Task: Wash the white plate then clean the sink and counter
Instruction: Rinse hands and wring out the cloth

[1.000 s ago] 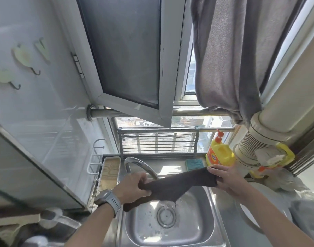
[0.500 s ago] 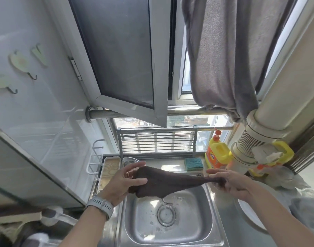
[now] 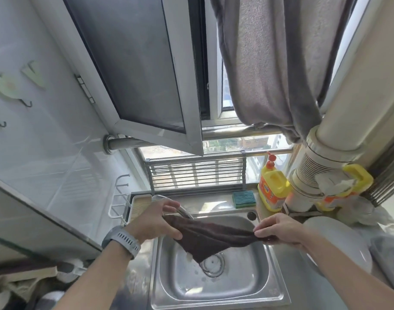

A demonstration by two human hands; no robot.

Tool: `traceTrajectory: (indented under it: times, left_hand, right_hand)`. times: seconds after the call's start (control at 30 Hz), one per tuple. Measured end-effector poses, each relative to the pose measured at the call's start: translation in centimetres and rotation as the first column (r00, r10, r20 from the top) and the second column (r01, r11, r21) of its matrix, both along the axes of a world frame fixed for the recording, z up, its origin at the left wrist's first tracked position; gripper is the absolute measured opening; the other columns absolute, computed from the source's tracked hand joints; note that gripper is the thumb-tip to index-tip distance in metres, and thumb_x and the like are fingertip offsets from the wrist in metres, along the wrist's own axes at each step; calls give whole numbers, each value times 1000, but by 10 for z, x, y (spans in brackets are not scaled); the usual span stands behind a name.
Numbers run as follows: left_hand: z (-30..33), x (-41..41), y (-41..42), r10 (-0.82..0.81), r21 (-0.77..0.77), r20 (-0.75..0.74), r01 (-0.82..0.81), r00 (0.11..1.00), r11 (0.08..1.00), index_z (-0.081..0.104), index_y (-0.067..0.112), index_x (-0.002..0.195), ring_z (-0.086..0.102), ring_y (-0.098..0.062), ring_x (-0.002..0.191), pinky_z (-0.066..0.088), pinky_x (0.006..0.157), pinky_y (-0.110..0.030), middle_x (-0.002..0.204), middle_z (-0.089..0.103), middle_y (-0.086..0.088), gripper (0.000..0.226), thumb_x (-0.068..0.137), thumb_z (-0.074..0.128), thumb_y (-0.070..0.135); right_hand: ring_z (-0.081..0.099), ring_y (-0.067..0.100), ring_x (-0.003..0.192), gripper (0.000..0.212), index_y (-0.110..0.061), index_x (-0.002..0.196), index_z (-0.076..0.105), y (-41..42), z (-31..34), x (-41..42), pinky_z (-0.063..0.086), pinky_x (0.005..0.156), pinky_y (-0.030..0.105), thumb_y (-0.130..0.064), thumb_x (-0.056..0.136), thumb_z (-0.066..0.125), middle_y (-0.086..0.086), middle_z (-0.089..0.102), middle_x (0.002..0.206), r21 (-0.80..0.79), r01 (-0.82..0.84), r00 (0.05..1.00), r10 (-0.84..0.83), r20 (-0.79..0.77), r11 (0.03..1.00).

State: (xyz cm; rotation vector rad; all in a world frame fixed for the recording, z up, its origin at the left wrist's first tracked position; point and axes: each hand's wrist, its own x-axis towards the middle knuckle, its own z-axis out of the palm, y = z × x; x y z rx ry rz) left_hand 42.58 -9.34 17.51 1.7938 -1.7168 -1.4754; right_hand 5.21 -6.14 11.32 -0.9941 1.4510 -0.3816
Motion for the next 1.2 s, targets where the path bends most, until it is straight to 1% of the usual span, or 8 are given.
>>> traceTrajectory:
  times: [0.17, 0.33, 0.47, 0.67, 0.83, 1.03, 1.1, 1.2]
  left_hand:
    - [-13, 8, 7, 188, -35, -51, -190, 981, 981, 73, 20, 104, 73, -24, 101, 58, 74, -28, 102, 78, -6, 54, 58, 92, -3]
    - [-20, 11, 20, 102, -247, -9, -101, 995, 964, 74, 40, 103, 70, -13, 107, 58, 91, -32, 113, 72, 11, 50, 74, 79, -1]
    - [-13, 6, 20, 131, -256, -121, -159, 984, 954, 78, 29, 96, 74, -15, 80, 52, 63, -18, 106, 75, 4, 44, 91, 60, -11]
    - [-3, 4, 15, 84, -243, -31, -89, 996, 966, 81, 35, 89, 70, -13, 96, 55, 85, -29, 95, 76, 9, 18, 87, 77, 18]
    - [-1, 8, 15, -40, -364, 400, 199, 916, 910, 79, 28, 91, 62, -5, 84, 43, 74, -9, 82, 66, 16, 26, 68, 87, 18]
    - [-11, 38, 23, -40, -378, 479, 247, 877, 892, 78, 36, 82, 55, -2, 86, 48, 83, -31, 90, 65, 18, 6, 86, 75, 34]
    - [-10, 49, 24, -17, -368, 373, 165, 928, 915, 80, 31, 84, 59, -2, 86, 47, 83, -26, 90, 71, 14, 8, 88, 74, 34]
    - [-4, 54, 29, 191, -188, -58, -199, 980, 962, 81, 17, 87, 69, -8, 73, 50, 72, -17, 79, 77, 1, 12, 92, 74, 26]
  right_hand:
    - [65, 15, 90, 5, -18, 87, 79, 8, -8, -12, 44, 81, 26, -19, 84, 75, 0, 77, 89, -168, 170, 985, -170, 15, 971]
    - [65, 25, 86, 9, -7, 95, 69, 7, -10, -8, 52, 89, 45, -15, 91, 69, 16, 72, 99, -237, 274, 946, -216, 242, 932]
    - [59, 28, 80, 11, -3, 99, 63, -5, 6, -6, 48, 80, 46, -12, 94, 65, 12, 67, 87, -341, 242, 951, -153, 269, 908]
    - [68, 18, 93, 13, -22, 99, 75, -19, 41, -5, 50, 86, 30, -14, 90, 71, 5, 75, 99, -462, -15, 989, 80, 122, 887]
    - [67, 11, 87, 21, -32, 91, 81, -27, 56, -2, 52, 80, 29, -15, 78, 84, -12, 73, 90, -521, -237, 971, 184, -153, 820]
    - [68, 8, 78, 19, -30, 74, 77, -30, 68, 9, 53, 74, 20, -13, 75, 86, -8, 70, 81, -569, -331, 939, 205, -276, 753]
    - [68, 10, 89, 10, -24, 82, 76, -34, 71, 9, 52, 83, 23, -17, 81, 82, -5, 73, 90, -551, -241, 970, 198, -138, 799]
    - [63, 14, 96, 10, -16, 95, 66, -40, 65, 13, 45, 89, 28, -25, 93, 69, 1, 69, 99, -378, -85, 983, 140, 119, 922]
